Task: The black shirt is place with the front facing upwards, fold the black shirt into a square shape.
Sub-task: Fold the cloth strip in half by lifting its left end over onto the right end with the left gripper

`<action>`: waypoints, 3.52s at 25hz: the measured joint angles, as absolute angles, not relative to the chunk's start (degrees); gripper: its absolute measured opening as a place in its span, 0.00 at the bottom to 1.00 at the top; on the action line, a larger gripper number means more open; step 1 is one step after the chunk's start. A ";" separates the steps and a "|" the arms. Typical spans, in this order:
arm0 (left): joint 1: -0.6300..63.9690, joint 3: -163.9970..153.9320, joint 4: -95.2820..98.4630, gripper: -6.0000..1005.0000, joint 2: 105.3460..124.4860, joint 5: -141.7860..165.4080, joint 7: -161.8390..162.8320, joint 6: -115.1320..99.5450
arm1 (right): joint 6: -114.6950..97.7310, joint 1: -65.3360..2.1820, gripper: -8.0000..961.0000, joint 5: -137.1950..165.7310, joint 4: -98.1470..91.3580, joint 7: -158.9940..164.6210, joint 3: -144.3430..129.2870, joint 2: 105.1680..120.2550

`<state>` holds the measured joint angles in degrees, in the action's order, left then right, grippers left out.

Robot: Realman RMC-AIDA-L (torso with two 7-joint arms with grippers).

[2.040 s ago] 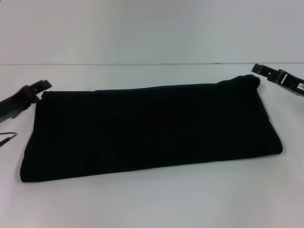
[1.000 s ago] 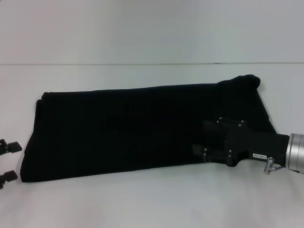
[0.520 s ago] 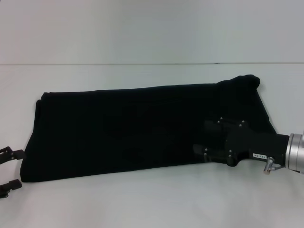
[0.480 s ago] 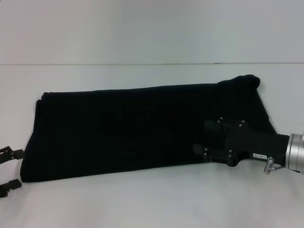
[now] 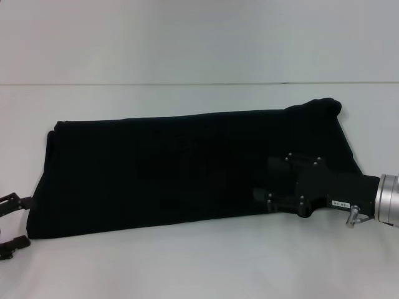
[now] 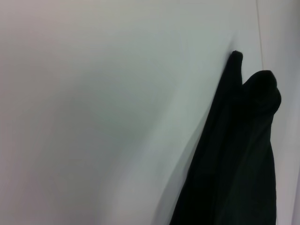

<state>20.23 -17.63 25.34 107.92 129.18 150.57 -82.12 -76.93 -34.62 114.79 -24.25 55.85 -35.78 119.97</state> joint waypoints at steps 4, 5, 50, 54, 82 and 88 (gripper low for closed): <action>20.67 -18.03 25.05 0.91 108.37 129.20 150.53 -81.33 | -77.10 -34.62 0.81 114.78 -24.26 55.82 -35.77 119.97; 20.82 -18.10 25.05 0.91 108.54 129.19 150.52 -81.13 | -77.14 -34.62 0.81 114.77 -24.25 55.82 -35.77 119.97; 26.41 -21.65 25.59 0.04 109.57 127.46 145.55 -77.32 | -75.41 -34.30 0.81 115.02 -24.16 56.25 -40.56 120.01; 26.77 -19.46 25.89 0.04 108.80 126.94 144.41 -77.17 | -75.49 -34.15 0.81 114.51 -24.16 56.36 -39.97 119.93; 38.78 -13.63 28.16 0.04 104.50 121.96 143.39 -80.77 | -76.03 -30.23 0.81 113.90 -24.58 59.61 -36.40 119.50; 50.14 -21.67 28.04 0.04 110.69 121.91 141.75 -79.86 | -76.61 -28.73 0.81 113.91 -24.86 61.48 -35.68 119.45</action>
